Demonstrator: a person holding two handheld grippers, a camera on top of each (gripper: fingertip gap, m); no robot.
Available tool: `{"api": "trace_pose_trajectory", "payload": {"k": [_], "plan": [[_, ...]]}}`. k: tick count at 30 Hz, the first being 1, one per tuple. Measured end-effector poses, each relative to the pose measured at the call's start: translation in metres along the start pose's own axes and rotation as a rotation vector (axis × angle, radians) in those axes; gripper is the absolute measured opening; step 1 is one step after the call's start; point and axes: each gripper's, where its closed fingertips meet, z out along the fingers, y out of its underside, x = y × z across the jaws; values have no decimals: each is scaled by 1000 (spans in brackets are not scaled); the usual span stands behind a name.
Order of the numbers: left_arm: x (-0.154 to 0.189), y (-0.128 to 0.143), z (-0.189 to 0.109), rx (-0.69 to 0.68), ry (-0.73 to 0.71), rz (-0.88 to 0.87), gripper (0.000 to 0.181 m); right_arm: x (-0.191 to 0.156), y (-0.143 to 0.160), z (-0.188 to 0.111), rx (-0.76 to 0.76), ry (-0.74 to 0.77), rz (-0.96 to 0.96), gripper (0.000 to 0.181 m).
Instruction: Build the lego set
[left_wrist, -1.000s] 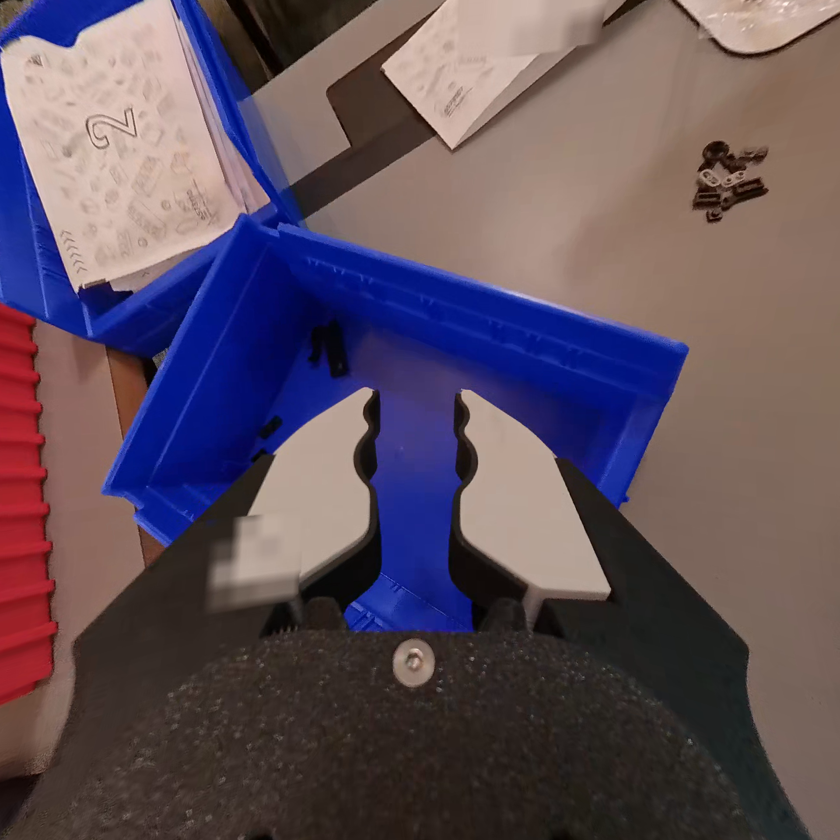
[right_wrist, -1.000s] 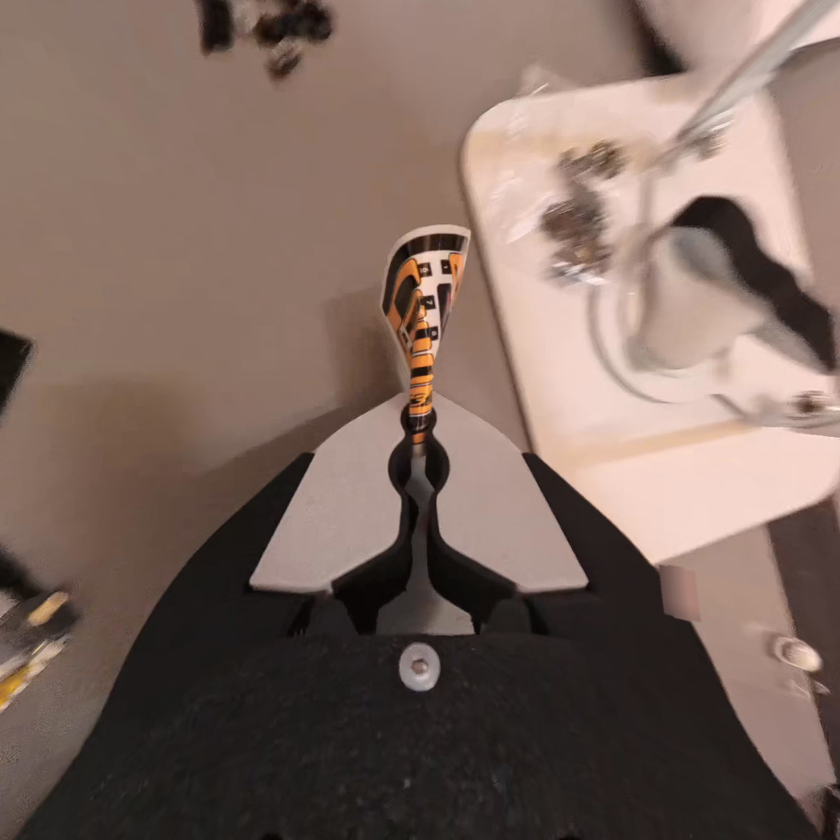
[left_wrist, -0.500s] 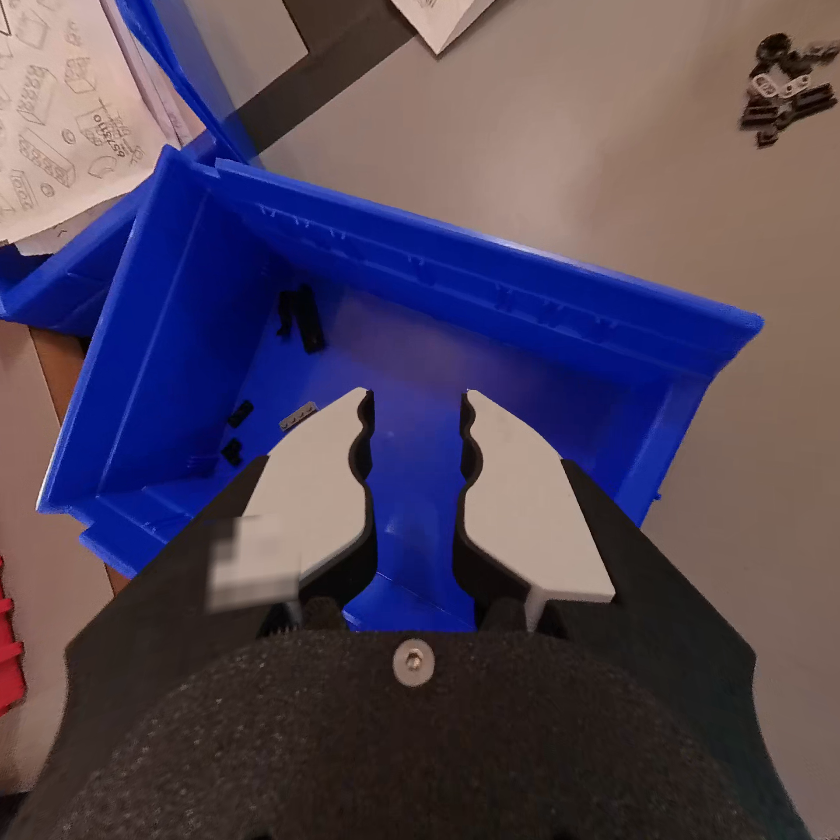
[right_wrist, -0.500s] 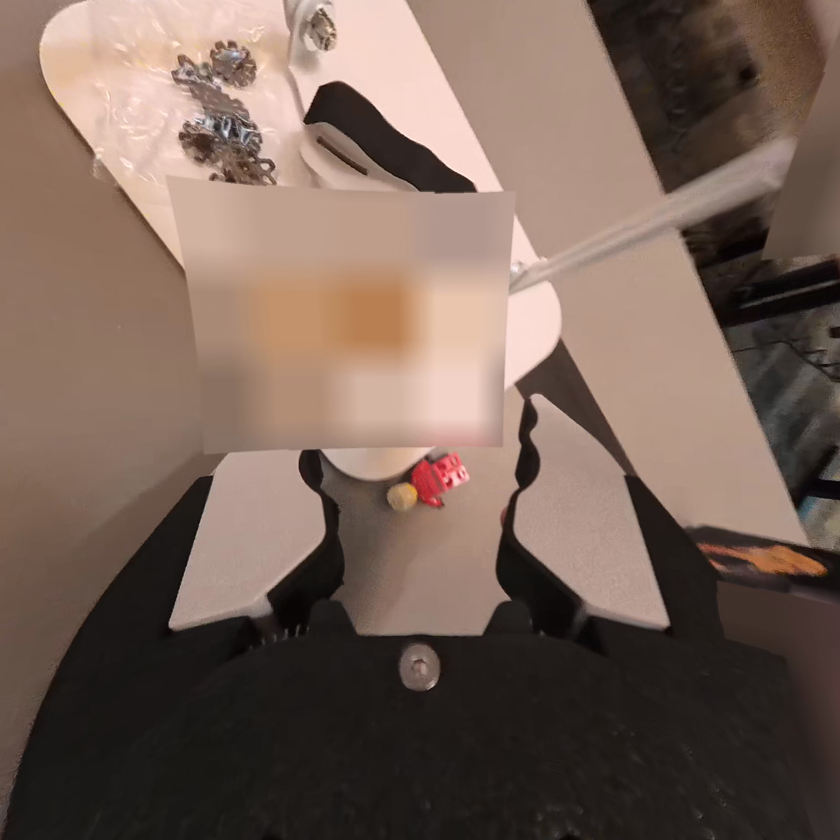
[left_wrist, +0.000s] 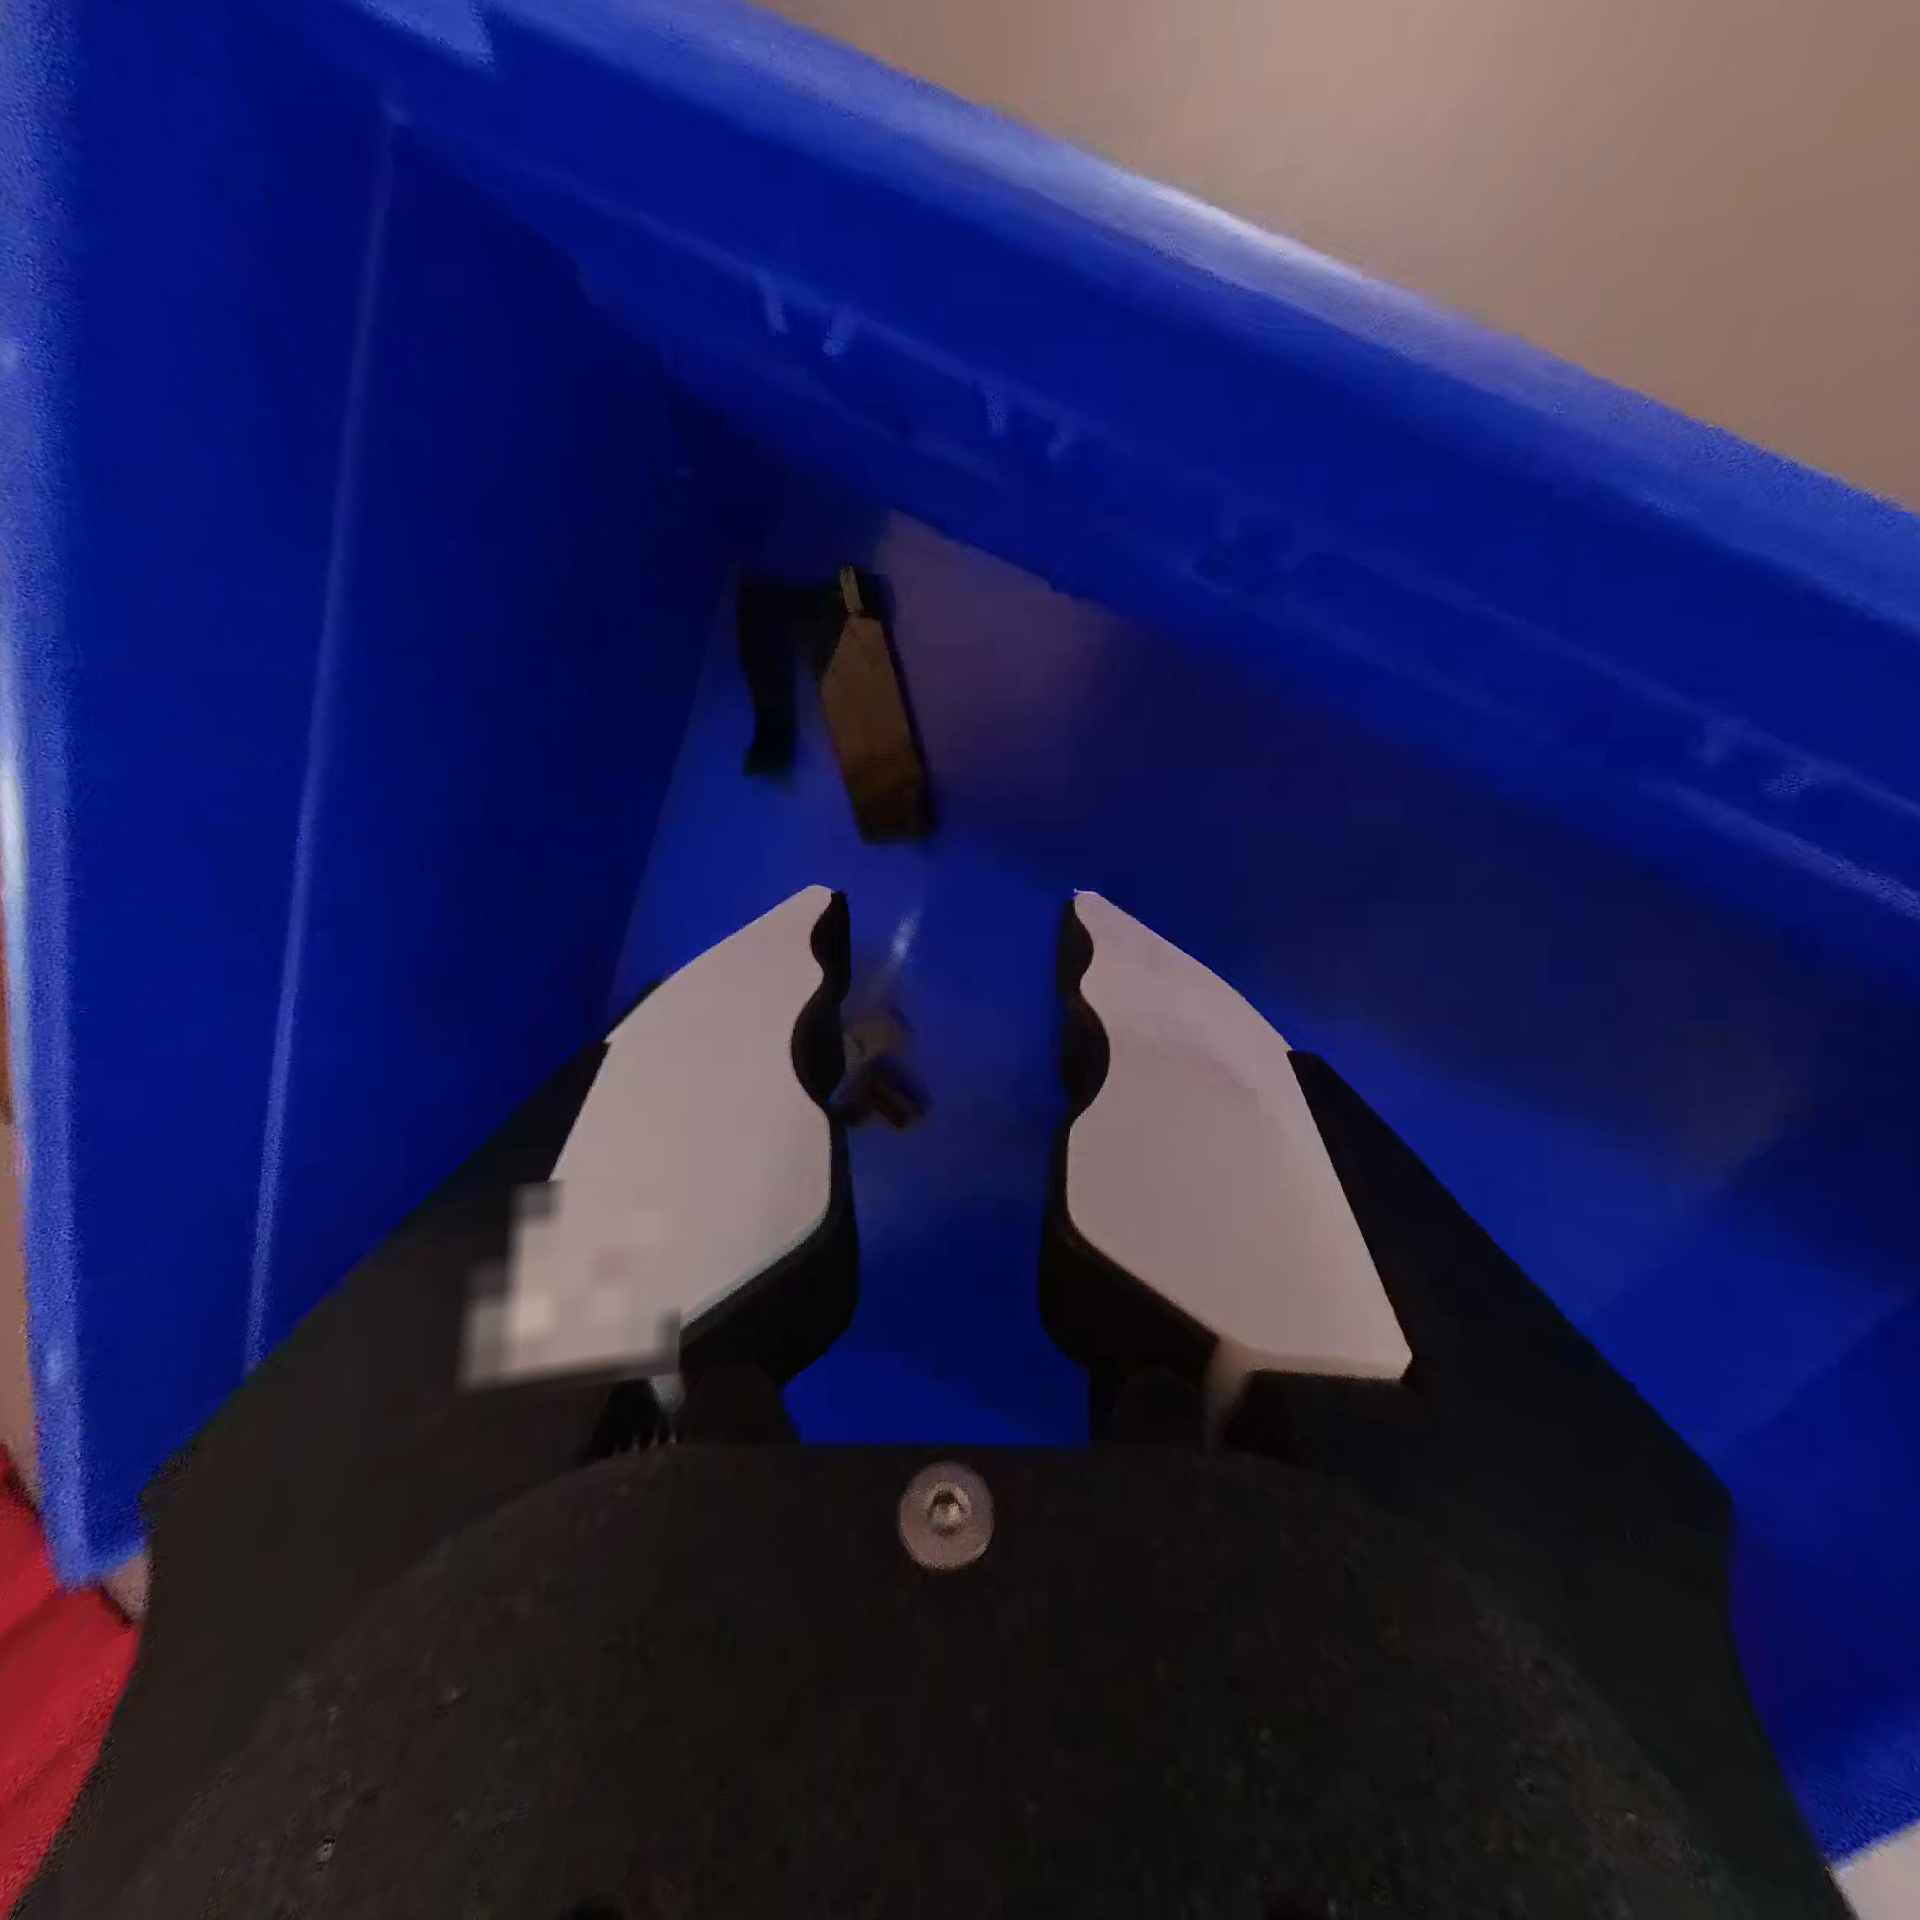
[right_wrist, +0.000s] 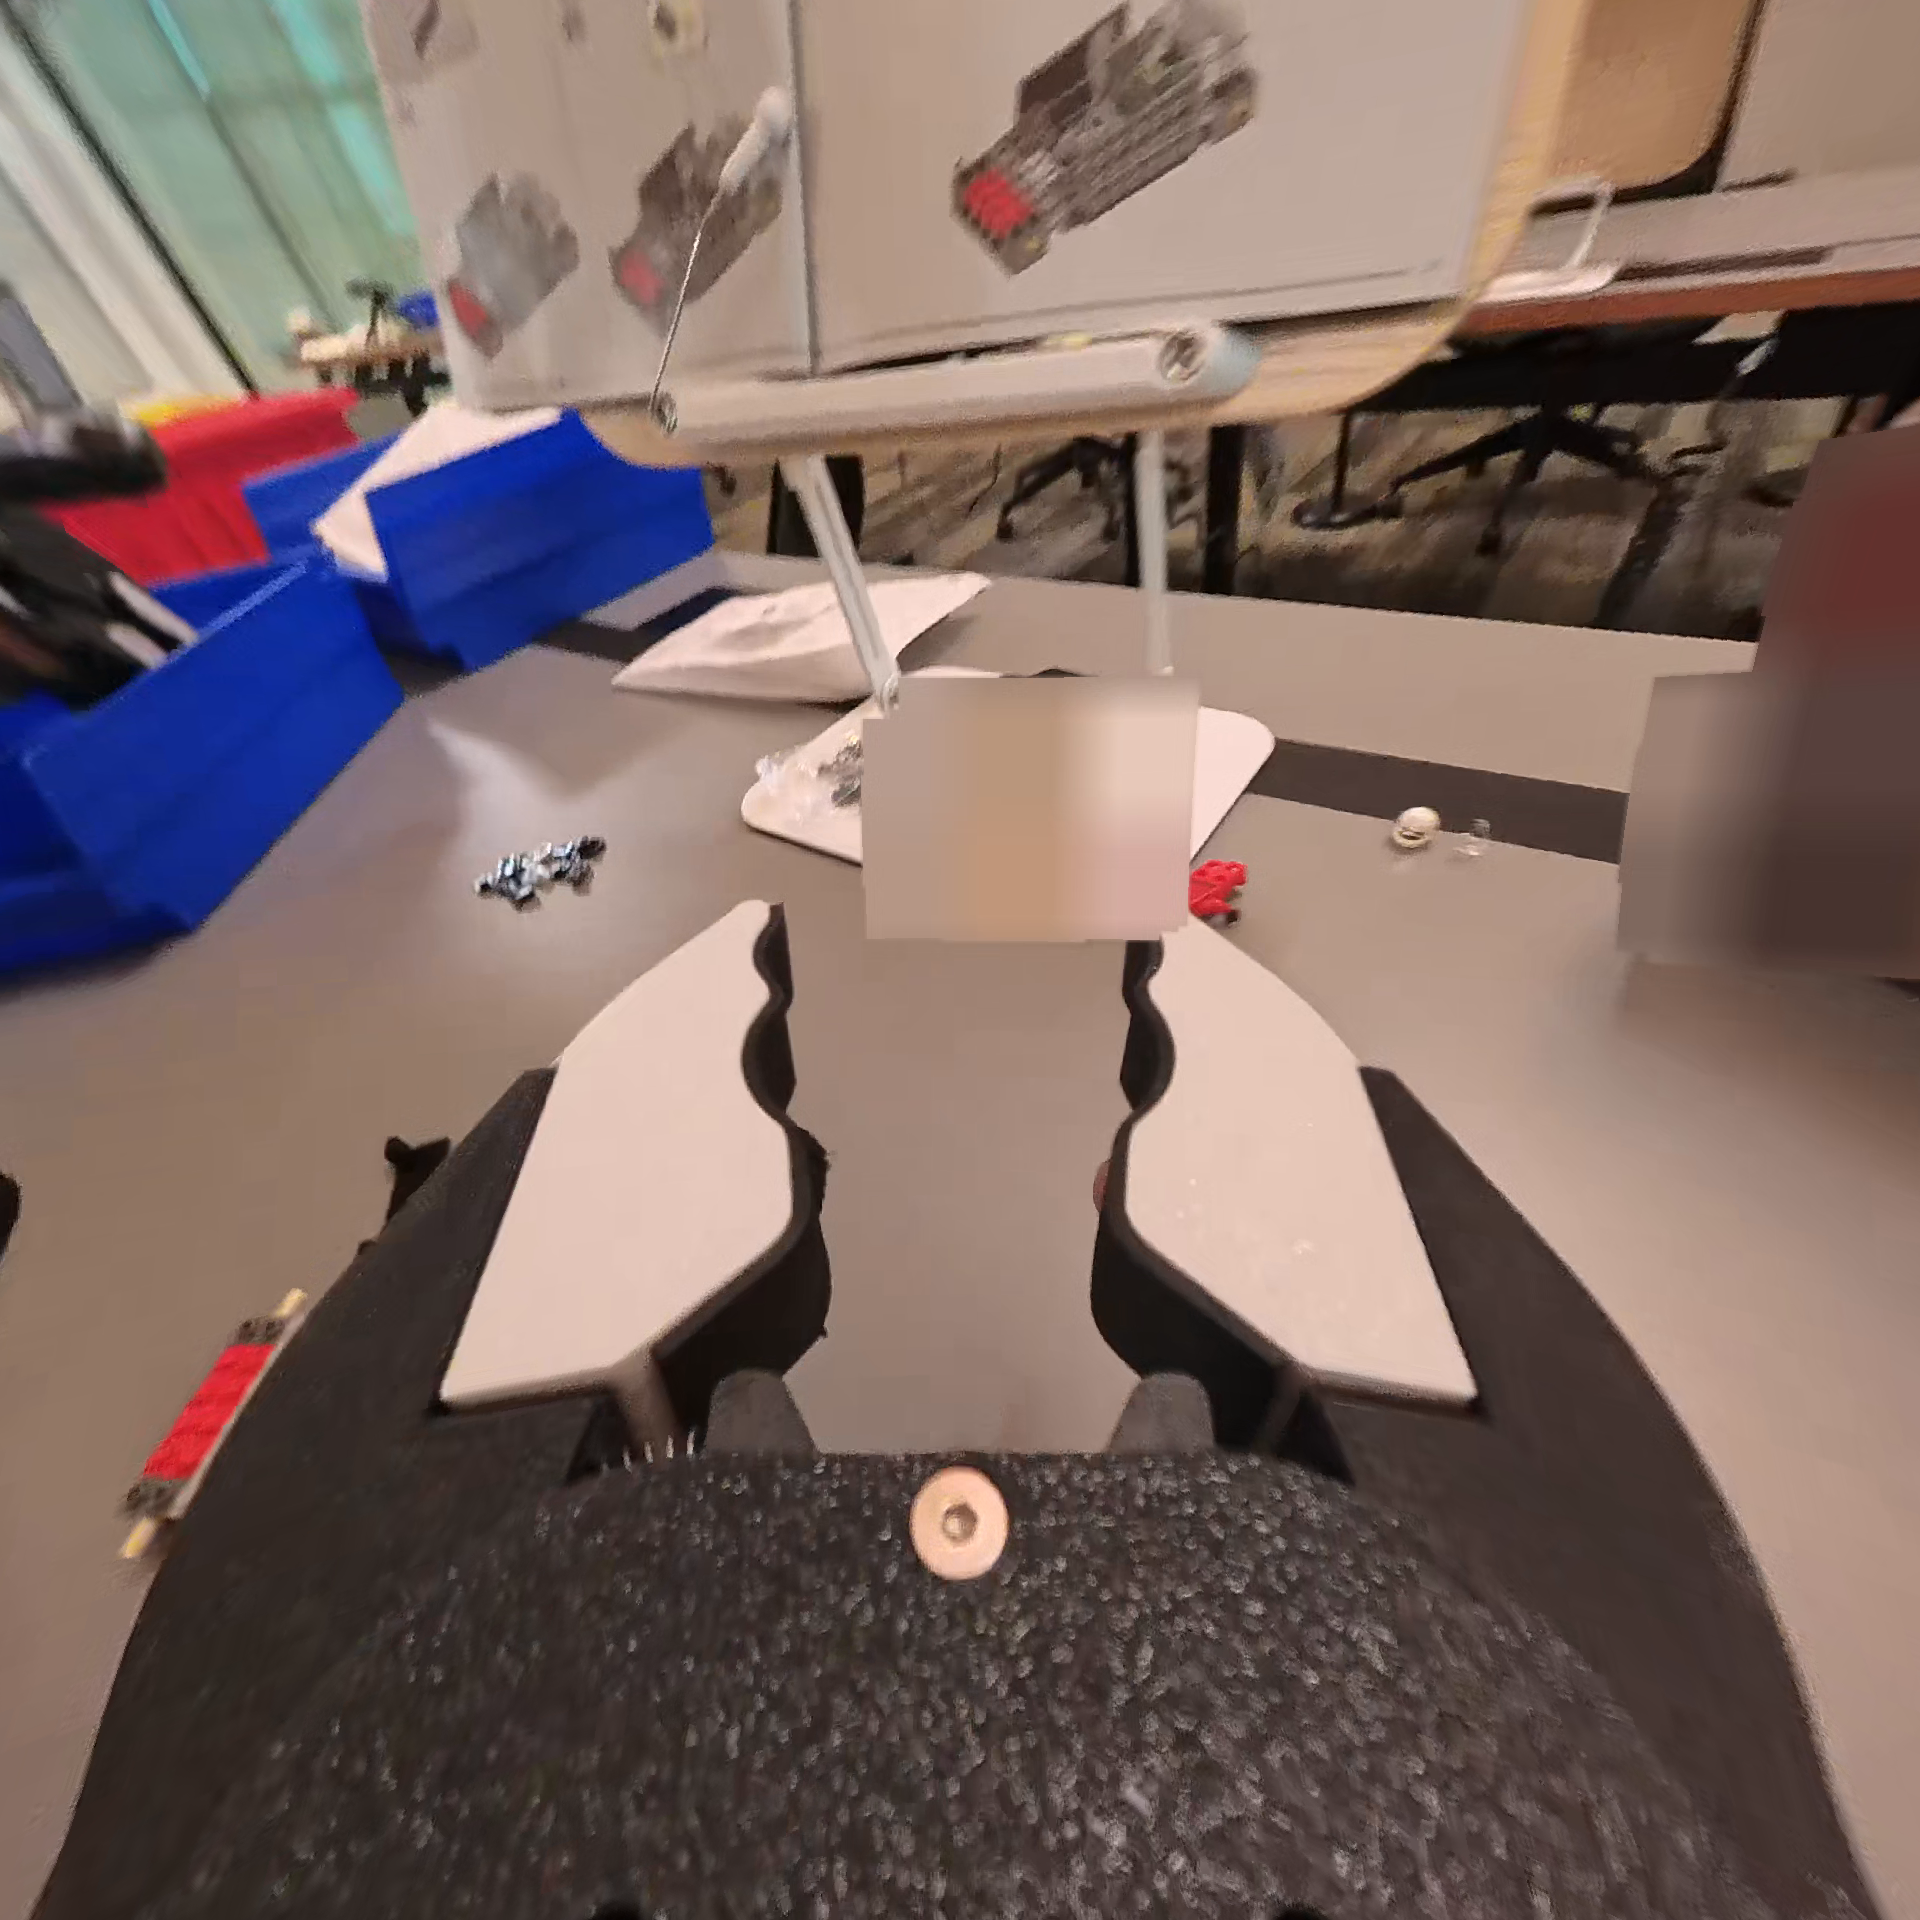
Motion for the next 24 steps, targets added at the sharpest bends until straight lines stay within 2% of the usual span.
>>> {"api": "trace_pose_trajectory", "payload": {"k": [3, 5, 7, 9, 12, 15, 17, 20, 22, 24], "plan": [[-6, -7, 19, -20, 17, -5, 38, 11, -12, -13, 49, 49, 25, 61], [-8, -14, 25, 2, 37, -50, 31, 16, -16, -17, 72, 81, 17, 60], [-10, -14, 27, 4, 46, -75, 5, 21, -14, -19, 70, 116, 0, 60], [-10, -11, 25, -12, 37, -68, 4, 24, -15, -22, 68, 147, -14, 59], [-9, -10, 5, 33, -30, -54, 4, 28, -17, -29, 78, 191, -67, 56], [4, -24, -45, 197, -90, -43, 4, 33, -14, -32, 77, 216, -96, 53], [40, -45, -91, 370, -65, 5, 4, 28, -12, -28, 73, 184, -82, 52], [142, -80, -159, 631, 48, 199, 3, 6, -7, -19, 48, 101, -111, 52], [224, -99, -182, 757, 101, 378, 3, -21, 1, -11, 9, -17, -126, 49], [297, -116, -182, 831, 106, 529, 3, -53, 8, -6, -22, -143, -135, 45]]}}
